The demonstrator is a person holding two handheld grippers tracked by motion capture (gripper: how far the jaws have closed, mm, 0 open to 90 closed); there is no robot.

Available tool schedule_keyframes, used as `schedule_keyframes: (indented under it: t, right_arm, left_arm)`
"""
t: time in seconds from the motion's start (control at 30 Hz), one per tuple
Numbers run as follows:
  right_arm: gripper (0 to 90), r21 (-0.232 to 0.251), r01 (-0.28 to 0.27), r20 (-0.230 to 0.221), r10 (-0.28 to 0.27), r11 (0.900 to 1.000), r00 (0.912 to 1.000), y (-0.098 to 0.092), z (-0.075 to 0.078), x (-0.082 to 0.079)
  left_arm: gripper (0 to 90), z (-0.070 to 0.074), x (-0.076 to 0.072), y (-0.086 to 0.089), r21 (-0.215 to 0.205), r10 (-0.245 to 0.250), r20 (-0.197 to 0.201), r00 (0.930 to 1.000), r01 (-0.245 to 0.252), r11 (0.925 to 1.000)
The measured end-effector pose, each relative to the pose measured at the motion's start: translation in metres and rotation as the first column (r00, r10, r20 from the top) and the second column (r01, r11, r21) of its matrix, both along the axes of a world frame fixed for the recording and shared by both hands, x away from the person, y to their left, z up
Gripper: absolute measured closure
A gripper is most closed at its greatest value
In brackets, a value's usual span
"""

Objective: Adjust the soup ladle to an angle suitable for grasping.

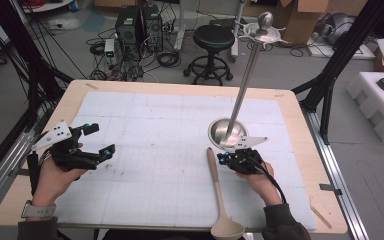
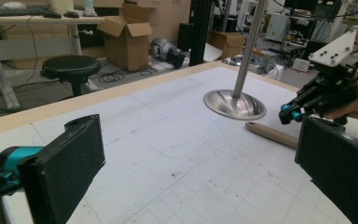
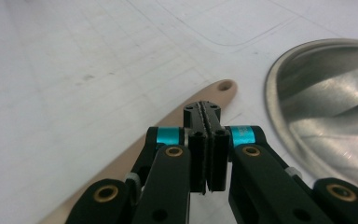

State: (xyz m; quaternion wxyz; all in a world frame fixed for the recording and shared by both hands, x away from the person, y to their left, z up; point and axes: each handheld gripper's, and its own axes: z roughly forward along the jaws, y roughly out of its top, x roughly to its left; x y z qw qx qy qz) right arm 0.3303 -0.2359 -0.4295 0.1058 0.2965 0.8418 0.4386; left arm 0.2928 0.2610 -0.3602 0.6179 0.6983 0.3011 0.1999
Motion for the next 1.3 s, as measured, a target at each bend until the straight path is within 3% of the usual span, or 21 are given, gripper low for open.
schedule_keyframes:
  t: [0.1, 0.2, 0.3, 0.47, 0.53, 0.8, 0.93, 0.97, 1.17, 1.3]
  right_arm:
    - [89.7, 0.057, -0.019, 0.0, 0.019, 0.998, 0.9998, -0.003, 0.007, -0.017]
    - [89.7, 0.061, -0.041, 0.016, 0.04, 0.997, 0.9991, -0.003, 0.009, -0.026]
    - [89.7, 0.074, -0.093, 0.026, 0.091, 0.993, 0.9955, 0.0, 0.013, -0.046]
    - [89.5, 0.036, -0.149, 0.01, 0.148, 0.988, 0.9889, 0.009, 0.01, -0.062]
    - [89.4, -0.042, -0.175, -0.009, 0.175, 0.984, 0.9846, 0.018, 0.001, -0.071]
    - [90.0, -0.086, -0.251, -0.055, 0.246, 0.964, 0.9676, 0.031, -0.006, -0.091]
    - [90.0, -0.093, -0.265, -0.069, 0.259, 0.96, 0.9634, 0.031, -0.007, -0.093]
    - [90.0, -0.111, -0.275, -0.091, 0.265, 0.955, 0.9598, 0.031, -0.009, -0.093]
    - [90.0, -0.126, -0.315, -0.123, 0.3, 0.941, 0.946, 0.032, -0.011, -0.095]
    - [90.0, -0.133, -0.302, -0.128, 0.286, 0.944, 0.9496, 0.03, -0.009, -0.098]
  left_arm:
    - [1.8, 0.001, -0.001, 0.001, -0.004, 0.001, 0.004, 1.0, -0.001, 1.0]
    - [1.8, 0.001, -0.001, 0.001, -0.004, 0.001, 0.003, 1.0, -0.001, 1.0]
    - [1.8, 0.001, 0.0, 0.001, -0.006, 0.002, 0.003, 1.0, -0.002, 1.0]
    - [1.8, 0.002, -0.001, 0.001, -0.009, 0.003, 0.007, 1.0, -0.003, 1.0]
    - [1.8, 0.003, -0.002, 0.002, -0.009, 0.005, 0.011, 0.9999, -0.005, 0.9999]
    - [1.8, 0.006, -0.002, 0.006, -0.02, 0.008, 0.018, 0.9998, -0.008, 0.9998]
    - [1.8, 0.005, -0.002, 0.005, -0.018, 0.005, 0.016, 0.9999, -0.005, 0.9998]
    - [1.8, 0.005, -0.002, 0.005, -0.017, 0.006, 0.016, 0.9999, -0.005, 0.9998]
    - [1.8, 0.005, -0.002, 0.005, -0.01, 0.006, 0.014, 0.9999, -0.006, 0.9999]
    - [1.8, 0.004, -0.001, 0.004, -0.009, 0.004, 0.011, 0.9999, -0.004, 1.0]
